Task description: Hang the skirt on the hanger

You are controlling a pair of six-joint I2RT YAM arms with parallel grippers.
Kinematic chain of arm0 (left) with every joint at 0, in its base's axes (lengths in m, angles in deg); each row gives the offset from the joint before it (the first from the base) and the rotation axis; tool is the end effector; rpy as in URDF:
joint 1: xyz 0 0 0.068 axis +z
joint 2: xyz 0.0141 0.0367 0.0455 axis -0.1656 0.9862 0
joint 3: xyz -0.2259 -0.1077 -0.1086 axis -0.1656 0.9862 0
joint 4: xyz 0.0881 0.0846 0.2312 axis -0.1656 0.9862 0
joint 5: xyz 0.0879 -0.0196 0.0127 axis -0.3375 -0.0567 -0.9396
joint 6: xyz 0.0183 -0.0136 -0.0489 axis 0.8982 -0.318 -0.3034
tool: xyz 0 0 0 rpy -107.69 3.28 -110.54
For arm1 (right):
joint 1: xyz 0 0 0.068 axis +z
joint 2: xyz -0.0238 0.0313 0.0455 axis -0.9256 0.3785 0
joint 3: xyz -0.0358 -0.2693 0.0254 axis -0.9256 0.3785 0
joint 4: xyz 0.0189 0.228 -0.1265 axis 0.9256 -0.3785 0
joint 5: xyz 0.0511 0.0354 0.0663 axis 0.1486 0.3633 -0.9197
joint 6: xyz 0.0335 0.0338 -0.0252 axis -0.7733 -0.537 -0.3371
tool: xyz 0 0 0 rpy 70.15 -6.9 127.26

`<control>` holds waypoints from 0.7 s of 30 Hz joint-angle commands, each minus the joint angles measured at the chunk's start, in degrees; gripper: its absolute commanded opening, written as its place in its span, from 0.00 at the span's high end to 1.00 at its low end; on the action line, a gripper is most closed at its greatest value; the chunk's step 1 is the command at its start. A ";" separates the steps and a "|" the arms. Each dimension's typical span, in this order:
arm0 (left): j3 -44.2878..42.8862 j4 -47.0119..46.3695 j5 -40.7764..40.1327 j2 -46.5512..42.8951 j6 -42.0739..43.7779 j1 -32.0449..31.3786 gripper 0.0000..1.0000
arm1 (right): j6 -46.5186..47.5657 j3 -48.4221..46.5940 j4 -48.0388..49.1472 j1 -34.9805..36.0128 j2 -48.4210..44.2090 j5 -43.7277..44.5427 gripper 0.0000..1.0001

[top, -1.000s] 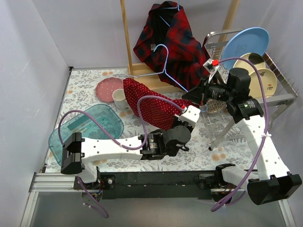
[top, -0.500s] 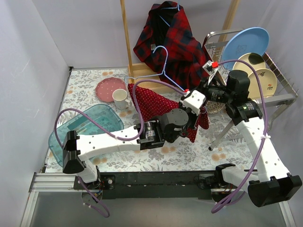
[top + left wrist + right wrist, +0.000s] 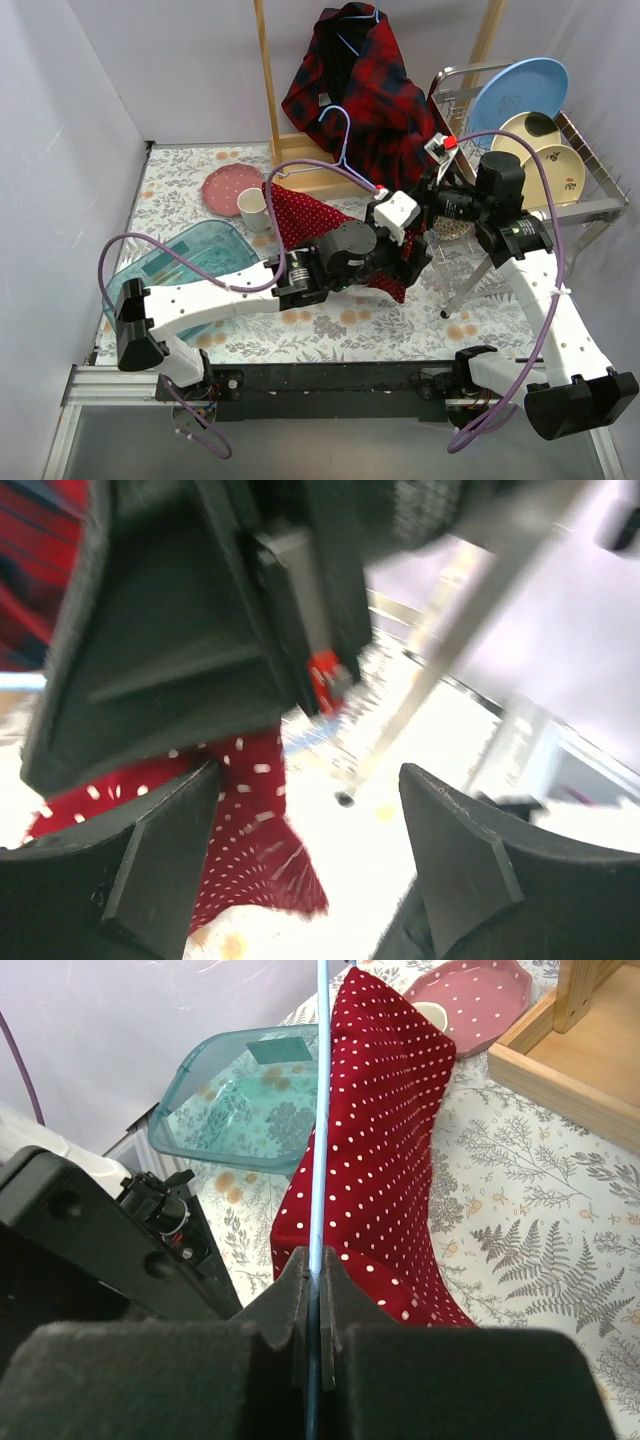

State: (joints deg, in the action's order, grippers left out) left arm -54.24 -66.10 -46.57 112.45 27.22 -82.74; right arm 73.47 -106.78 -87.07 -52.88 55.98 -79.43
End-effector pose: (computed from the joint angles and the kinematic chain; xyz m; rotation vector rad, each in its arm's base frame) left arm 0.1170 -0.3475 0.3907 0.1361 1.9455 -1.2178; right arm 0.2104 0.0835 0.4126 -0.6753 1.7248 1.0824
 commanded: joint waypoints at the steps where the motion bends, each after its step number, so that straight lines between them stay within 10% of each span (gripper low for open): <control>1: 3.85 1.95 12.07 -6.15 -1.72 0.96 0.28 | 1.77 -2.92 3.49 0.24 -1.91 -1.59 0.99; 8: 13.08 4.33 7.27 -12.39 -3.57 2.02 0.62 | 4.32 -5.11 1.56 0.24 -1.90 -0.62 0.99; 21: 24.59 15.74 -21.57 -36.65 -2.00 11.06 0.13 | 10.74 -15.57 -4.95 0.77 -0.41 10.52 0.99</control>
State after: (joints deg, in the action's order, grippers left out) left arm -32.62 -56.09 -57.32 79.90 22.30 -73.67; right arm 81.62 -115.18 -93.45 -52.45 56.00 -73.92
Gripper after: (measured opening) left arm 0.847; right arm 0.046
